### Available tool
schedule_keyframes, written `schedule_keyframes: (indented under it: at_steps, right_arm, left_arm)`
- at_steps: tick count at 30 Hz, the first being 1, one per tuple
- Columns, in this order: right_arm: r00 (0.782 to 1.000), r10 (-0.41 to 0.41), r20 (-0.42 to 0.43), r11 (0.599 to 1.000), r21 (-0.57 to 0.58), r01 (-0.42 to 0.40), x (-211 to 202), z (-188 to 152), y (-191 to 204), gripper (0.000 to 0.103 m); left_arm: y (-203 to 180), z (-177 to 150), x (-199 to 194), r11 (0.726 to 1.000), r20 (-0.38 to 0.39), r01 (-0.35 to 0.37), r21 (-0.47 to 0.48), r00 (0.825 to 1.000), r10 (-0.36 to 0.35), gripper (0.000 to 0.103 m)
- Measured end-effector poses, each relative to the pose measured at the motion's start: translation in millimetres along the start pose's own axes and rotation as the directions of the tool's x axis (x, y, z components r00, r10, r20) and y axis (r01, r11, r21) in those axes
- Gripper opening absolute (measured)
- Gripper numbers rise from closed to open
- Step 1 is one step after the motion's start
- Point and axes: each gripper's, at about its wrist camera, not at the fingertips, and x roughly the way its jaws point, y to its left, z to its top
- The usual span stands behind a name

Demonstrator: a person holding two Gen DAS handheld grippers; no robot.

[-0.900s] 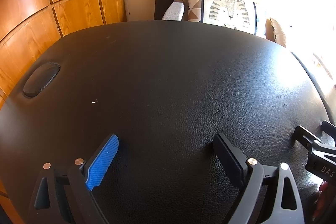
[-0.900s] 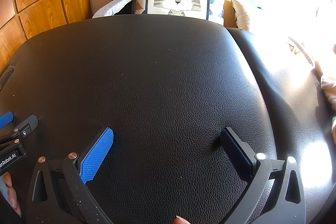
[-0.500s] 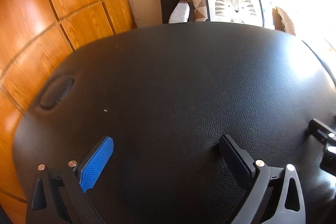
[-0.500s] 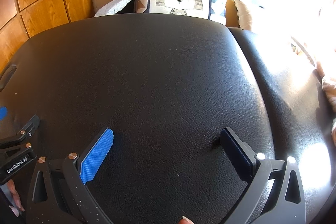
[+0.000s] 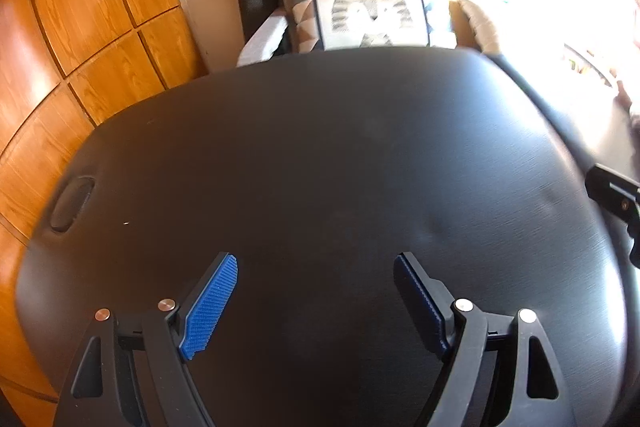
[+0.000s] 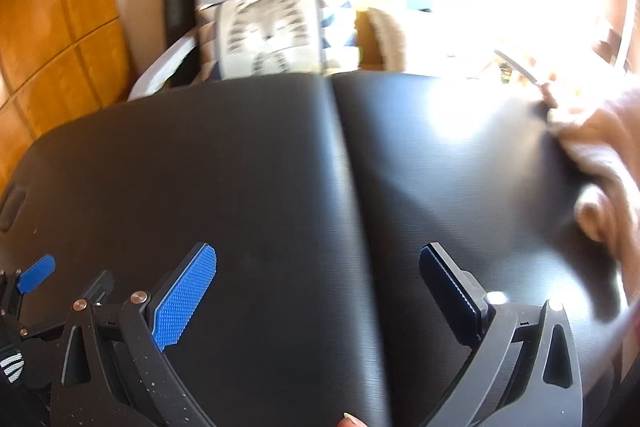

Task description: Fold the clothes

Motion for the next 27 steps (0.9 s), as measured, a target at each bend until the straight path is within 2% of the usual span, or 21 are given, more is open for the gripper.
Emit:
schedule_keyframes:
  at_steps: [3, 8, 12, 15, 19, 27]
  right_arm:
    - [0.999, -0.030, 0.021, 0.999, 0.041, 0.029, -15, 0, -31, 0.103]
    - [0.993, -0.085, 0.076, 0.993, 0.091, 0.078, -46, 2, -74, 0.103]
    - [0.985, -0.119, 0.127, 0.987, 0.123, 0.103, -75, 6, -100, 0.103]
    - [0.975, -0.142, 0.171, 0.982, 0.145, 0.118, -97, 6, -116, 0.103]
    - [0.959, -0.183, 0.216, 0.973, 0.179, 0.146, -118, 5, -139, 0.103]
    - [0.939, -0.252, 0.234, 0.948, 0.255, 0.190, -136, 0, -181, 0.103]
  left_arm:
    - [-28, 10, -18, 0.999, 0.027, 0.050, -0.020, 0.998, -0.049, 0.083]
    - [-69, 54, -54, 0.994, 0.073, 0.106, -0.012, 0.992, -0.105, 0.083]
    - [-108, 51, -92, 0.990, 0.133, 0.139, 0.010, 0.981, -0.139, 0.083]
    - [-132, 54, -116, 0.983, 0.176, 0.177, 0.038, 0.968, -0.181, 0.083]
    - [-162, 56, -143, 0.968, 0.229, 0.241, 0.065, 0.941, -0.249, 0.082]
    - [-197, 44, -173, 0.954, 0.294, 0.275, 0.120, 0.908, -0.299, 0.082]
